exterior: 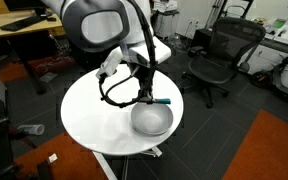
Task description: Pick the pen on the table and put it in the bowl
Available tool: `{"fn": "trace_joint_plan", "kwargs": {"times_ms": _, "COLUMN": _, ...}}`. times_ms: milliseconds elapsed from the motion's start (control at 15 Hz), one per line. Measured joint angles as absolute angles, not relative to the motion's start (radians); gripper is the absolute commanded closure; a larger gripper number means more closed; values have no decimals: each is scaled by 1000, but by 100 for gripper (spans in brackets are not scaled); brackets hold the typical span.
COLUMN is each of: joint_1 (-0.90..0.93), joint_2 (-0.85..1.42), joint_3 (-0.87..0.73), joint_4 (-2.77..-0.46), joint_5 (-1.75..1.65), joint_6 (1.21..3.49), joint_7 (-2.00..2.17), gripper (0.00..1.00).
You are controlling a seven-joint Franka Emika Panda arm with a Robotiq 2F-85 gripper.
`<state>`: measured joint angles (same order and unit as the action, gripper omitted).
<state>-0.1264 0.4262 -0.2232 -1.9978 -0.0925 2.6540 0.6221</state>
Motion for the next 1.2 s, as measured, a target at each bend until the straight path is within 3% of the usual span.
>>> {"fn": "trace_joint_plan", "kwargs": {"times_ms": 667, "joint_1": -126, "joint_2": 521, "joint_3": -224, "joint_4": -1937, "joint_5": -1, "joint_6": 2656, "joint_7": 622, "gripper": 95}}
{"fn": "trace_joint_plan", "kwargs": {"times_ms": 733, "joint_1": -126, "joint_2": 526, "joint_3": -224, "joint_4": -1934, "joint_5": 2, "joint_6": 2656, "joint_7": 622, "gripper": 56}}
{"fn": "trace_joint_plan", "kwargs": {"times_ms": 800, "joint_1": -126, "joint_2": 531, "joint_3": -224, "joint_4": -1931, "joint_5": 8, "joint_6": 2656, "joint_7": 618, "gripper": 55}}
{"fn": "trace_joint_plan", "kwargs": {"times_ms": 1200, "joint_1": -126, "joint_2": 548, "joint_3": -224, "joint_4": -1917, "joint_5": 29, "joint_6": 2656, "joint_7": 612, "gripper": 12}}
